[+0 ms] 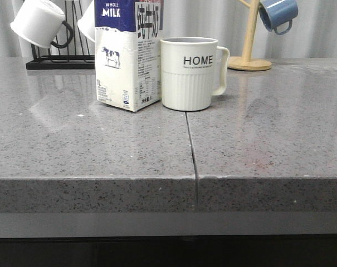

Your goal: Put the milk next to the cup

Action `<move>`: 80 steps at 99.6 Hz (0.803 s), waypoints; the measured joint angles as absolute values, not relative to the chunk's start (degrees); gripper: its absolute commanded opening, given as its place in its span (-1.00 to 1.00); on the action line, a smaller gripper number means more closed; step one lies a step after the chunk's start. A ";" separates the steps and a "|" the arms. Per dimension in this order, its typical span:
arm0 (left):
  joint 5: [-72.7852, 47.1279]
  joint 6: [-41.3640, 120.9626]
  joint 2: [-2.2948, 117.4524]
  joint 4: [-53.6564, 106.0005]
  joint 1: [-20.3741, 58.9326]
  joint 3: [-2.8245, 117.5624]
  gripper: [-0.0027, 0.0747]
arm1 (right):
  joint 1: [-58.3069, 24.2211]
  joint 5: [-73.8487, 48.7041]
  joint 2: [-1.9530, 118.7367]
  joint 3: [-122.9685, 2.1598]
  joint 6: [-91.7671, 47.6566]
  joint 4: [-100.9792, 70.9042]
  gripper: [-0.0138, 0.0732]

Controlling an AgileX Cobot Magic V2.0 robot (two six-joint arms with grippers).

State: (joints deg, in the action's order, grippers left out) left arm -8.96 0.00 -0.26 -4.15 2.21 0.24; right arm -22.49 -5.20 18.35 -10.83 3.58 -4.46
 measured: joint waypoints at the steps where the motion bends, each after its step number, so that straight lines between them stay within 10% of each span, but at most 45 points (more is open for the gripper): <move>1: -8.96 0.00 -0.26 -4.15 2.21 0.24 -0.99 | -22.49 -5.20 18.35 -10.83 3.58 -4.46 -0.84; 80: -8.96 0.00 -0.26 -4.15 2.21 0.24 -0.98 | 4.05 -0.44 3.88 1.51 3.58 2.61 -0.84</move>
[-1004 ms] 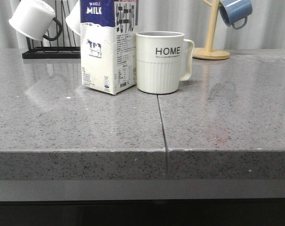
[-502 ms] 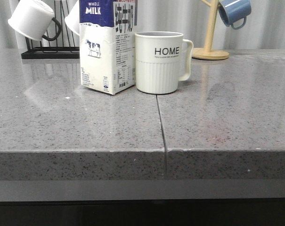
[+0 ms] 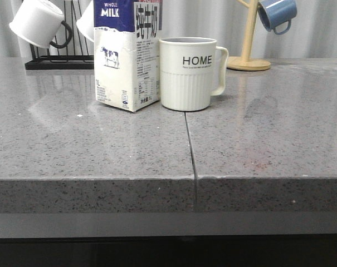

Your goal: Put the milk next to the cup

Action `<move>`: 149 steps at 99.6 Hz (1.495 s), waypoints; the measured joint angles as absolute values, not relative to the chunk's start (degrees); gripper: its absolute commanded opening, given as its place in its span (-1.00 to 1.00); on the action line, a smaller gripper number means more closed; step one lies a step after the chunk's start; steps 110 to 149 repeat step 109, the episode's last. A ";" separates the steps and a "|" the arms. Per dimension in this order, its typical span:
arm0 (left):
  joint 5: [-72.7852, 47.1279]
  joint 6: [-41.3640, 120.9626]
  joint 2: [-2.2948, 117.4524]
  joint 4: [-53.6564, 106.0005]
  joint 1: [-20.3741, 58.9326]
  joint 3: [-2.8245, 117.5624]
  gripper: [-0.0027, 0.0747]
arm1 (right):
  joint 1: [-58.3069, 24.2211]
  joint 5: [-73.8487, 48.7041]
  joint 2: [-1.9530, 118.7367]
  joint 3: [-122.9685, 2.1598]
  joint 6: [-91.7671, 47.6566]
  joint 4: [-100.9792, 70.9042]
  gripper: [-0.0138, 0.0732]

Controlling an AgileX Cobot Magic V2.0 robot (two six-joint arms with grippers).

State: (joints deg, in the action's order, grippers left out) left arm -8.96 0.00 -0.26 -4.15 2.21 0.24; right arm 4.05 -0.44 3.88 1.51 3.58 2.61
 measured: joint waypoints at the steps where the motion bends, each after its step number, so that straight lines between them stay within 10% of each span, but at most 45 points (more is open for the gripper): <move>1: -8.96 0.00 -0.26 -4.15 2.21 0.24 -0.99 | 4.06 -0.75 3.54 1.51 3.58 2.61 -0.84; 149: -8.96 0.00 -0.26 -4.15 2.21 0.24 -0.98 | 4.49 -4.71 -0.65 1.51 3.58 2.14 -0.84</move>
